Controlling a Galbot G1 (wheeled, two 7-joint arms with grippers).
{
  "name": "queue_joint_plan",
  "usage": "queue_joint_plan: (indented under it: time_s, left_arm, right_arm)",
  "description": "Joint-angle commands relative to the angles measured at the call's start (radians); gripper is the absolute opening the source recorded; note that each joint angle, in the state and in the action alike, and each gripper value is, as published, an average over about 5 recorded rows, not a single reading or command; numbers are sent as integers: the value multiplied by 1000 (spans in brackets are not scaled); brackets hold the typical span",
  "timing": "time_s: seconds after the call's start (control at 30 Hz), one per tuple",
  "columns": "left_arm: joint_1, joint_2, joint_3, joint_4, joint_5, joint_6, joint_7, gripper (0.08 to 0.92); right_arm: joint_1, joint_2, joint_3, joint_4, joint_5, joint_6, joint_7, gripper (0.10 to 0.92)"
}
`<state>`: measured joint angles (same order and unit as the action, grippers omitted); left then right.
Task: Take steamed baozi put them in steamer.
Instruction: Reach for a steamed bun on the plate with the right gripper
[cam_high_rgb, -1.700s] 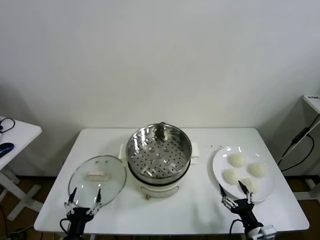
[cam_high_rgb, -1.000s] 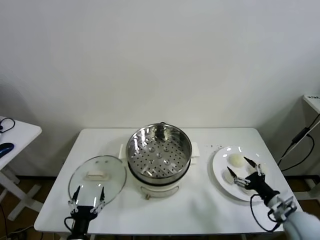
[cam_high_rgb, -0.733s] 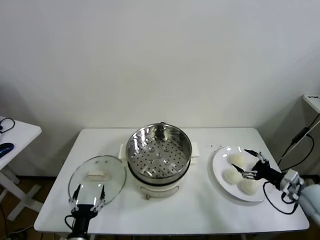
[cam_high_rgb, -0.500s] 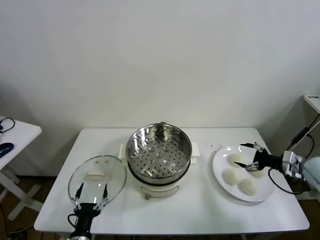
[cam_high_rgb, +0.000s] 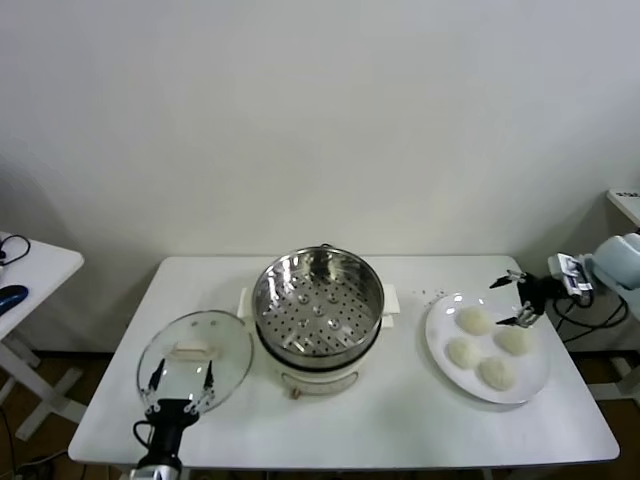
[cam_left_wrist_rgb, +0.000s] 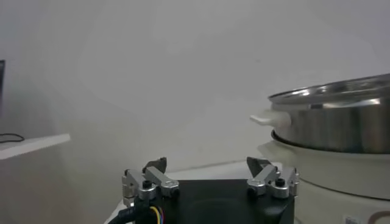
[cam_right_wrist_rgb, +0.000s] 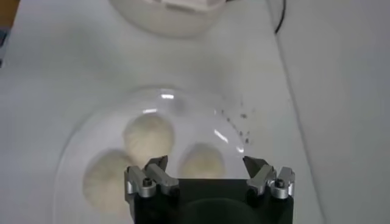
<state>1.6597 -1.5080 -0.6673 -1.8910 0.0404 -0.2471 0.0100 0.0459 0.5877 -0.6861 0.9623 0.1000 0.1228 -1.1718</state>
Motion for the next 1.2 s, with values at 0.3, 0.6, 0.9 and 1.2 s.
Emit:
queue_joint_plan:
  time_s: [0.3, 0.6, 0.9, 1.2]
  left_arm:
    - [0, -2, -23, -30, -6, 31, 1, 823]
    - [11, 4, -38, -37, -9, 31, -2, 823]
    - [18, 2, -39, -39, -9, 37, -3, 823]
    - [18, -2, -41, -42, -8, 34, -3, 823]
  right_arm:
    - [78, 295, -61, -324, -228, 13, -76, 823]
    - [-3, 321, -8, -353, -282, 18, -66, 823]
    - [-40, 371, 99, -436, -374, 69, -36, 823]
    - [-47, 397, 131, -461, -419, 82, -31, 823]
